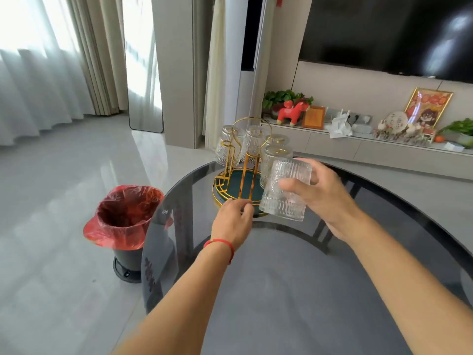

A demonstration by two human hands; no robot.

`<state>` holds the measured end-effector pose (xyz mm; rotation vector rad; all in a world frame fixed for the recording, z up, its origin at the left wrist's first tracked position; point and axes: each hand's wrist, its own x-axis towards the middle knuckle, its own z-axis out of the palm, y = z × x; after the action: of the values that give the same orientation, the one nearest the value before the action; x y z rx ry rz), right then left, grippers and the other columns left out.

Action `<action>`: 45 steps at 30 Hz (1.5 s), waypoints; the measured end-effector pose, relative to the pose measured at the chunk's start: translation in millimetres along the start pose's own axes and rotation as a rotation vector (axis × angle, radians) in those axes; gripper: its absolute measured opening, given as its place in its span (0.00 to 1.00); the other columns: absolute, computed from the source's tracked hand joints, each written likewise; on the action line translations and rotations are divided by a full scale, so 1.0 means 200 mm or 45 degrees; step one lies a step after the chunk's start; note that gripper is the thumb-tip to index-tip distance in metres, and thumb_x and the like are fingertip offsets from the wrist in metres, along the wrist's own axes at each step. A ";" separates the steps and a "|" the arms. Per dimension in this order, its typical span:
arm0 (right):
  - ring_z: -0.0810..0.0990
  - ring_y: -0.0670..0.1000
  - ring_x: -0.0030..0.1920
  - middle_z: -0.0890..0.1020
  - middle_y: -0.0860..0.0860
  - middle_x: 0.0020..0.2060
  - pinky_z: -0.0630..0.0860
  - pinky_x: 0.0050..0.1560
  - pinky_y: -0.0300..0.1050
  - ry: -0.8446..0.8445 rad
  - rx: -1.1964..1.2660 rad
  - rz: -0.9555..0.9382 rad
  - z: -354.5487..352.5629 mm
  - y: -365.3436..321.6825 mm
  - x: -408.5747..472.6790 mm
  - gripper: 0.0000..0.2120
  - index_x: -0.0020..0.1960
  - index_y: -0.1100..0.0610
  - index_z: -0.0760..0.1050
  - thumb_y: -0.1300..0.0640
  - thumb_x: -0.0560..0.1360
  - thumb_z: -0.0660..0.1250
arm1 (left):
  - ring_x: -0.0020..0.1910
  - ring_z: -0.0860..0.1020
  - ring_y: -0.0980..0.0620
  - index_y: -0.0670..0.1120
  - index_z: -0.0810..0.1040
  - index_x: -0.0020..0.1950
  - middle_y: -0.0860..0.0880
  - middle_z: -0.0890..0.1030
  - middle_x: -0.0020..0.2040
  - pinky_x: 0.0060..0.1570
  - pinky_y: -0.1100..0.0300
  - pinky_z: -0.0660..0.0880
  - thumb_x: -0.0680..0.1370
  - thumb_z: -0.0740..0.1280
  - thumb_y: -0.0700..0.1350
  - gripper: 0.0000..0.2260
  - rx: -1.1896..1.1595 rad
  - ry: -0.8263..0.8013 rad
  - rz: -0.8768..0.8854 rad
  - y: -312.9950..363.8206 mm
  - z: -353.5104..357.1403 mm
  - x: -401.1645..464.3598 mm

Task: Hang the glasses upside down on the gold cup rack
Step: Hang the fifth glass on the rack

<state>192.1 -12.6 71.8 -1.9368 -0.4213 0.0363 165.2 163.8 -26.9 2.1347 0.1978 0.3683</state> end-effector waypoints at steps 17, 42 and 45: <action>0.73 0.53 0.69 0.73 0.53 0.71 0.75 0.64 0.49 0.268 -0.156 -0.263 0.39 -0.33 0.65 0.42 0.76 0.54 0.66 0.47 0.68 0.81 | 0.73 0.66 0.50 0.52 0.63 0.79 0.54 0.66 0.76 0.60 0.51 0.79 0.76 0.64 0.38 0.31 0.411 -0.099 0.069 -0.04 0.01 -0.03; 0.76 0.59 0.65 0.77 0.58 0.66 0.76 0.53 0.53 0.103 -1.257 -0.318 0.58 -0.19 0.55 0.30 0.68 0.60 0.73 0.38 0.77 0.69 | 0.64 0.75 0.49 0.56 0.73 0.70 0.60 0.71 0.70 0.47 0.48 0.81 0.71 0.62 0.39 0.28 0.413 -0.100 0.044 -0.06 0.03 -0.02; 0.75 0.57 0.66 0.77 0.56 0.66 0.79 0.57 0.53 0.234 -1.173 -0.564 0.50 -0.14 0.40 0.23 0.69 0.59 0.75 0.46 0.80 0.67 | 0.62 0.77 0.46 0.55 0.76 0.66 0.57 0.72 0.71 0.48 0.51 0.78 0.70 0.62 0.39 0.26 0.348 -0.047 0.097 -0.01 0.03 -0.03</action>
<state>237.8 111.1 70.6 -2.6498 -0.8292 -0.7324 161.2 157.9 -33.3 2.4219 0.1522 0.3622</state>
